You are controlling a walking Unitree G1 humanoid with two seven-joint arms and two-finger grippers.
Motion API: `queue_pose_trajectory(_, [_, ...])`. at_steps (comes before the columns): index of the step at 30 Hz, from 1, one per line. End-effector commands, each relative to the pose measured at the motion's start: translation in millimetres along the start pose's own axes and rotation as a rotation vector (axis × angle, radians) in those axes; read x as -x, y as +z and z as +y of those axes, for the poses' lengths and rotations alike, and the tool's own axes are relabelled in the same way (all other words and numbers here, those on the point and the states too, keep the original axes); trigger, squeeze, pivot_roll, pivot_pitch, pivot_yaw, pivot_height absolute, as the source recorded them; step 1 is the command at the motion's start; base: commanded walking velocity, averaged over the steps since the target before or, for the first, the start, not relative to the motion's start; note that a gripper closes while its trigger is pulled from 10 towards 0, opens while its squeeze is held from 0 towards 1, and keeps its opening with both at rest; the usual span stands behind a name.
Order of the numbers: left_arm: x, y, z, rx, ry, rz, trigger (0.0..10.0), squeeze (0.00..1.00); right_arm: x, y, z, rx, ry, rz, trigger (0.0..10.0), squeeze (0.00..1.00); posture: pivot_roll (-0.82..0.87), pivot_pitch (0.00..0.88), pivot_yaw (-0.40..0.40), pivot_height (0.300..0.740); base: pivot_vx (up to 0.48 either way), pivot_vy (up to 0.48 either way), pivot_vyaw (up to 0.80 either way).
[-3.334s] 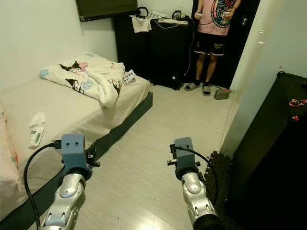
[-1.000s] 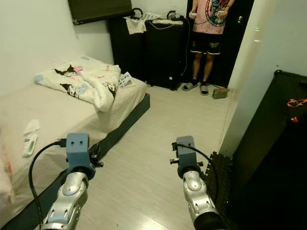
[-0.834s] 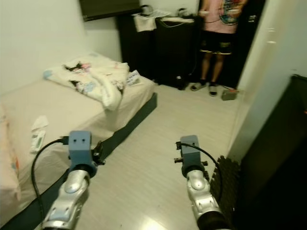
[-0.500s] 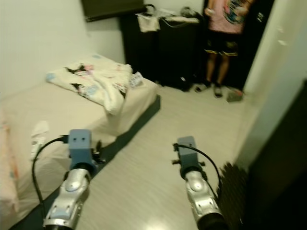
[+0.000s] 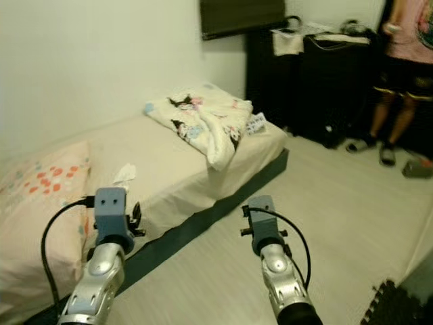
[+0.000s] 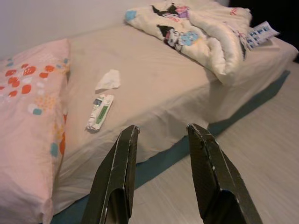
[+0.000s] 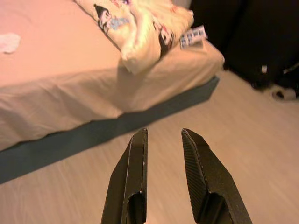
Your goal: Clean up the room
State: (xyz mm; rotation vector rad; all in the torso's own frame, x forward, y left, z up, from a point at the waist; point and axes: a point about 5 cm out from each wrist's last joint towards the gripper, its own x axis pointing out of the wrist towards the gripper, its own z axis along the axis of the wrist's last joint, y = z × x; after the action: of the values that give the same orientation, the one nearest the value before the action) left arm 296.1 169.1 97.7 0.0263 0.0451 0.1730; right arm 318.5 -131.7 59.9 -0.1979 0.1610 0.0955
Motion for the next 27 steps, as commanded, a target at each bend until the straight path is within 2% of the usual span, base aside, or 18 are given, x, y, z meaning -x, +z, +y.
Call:
queue_pose_trajectory(1, [1.0, -2.9, 4.7, -0.011, 0.019, 0.016, 10.0, 0.0, 0.5, 0.5, 5.8, -0.004, 0.016, 0.0, 10.0, 0.0, 0.0, 0.012, -0.022, 0.74, 0.255, 0.0, 0.8])
queue_pose_trajectory(9, [1.2, -3.1, 4.8, -0.011, 0.018, 0.017, 10.0, 0.0, 0.6, 0.9, 5.7, -0.002, 0.015, -0.004, 10.0, 0.0, 0.0, 0.012, -0.022, 0.74, 0.256, 0.0, 0.7])
queue_pose_trajectory(14, [1.3, -3.4, 5.1, -0.011, 0.018, 0.017, 10.0, 0.0, 1.4, 0.7, 4.9, -0.025, 0.001, -0.01, 10.0, 0.0, 0.0, 0.012, -0.022, 0.74, 0.255, 0.0, 0.0])
queue_pose_trajectory(27, [1.8, -3.2, 5.5, -0.011, 0.02, 0.018, 10.0, 0.0, 2.1, 1.3, 6.0, 0.007, 0.014, -0.019, 10.0, 0.0, 0.0, 0.014, -0.018, 0.74, 0.256, 0.0, 0.0])
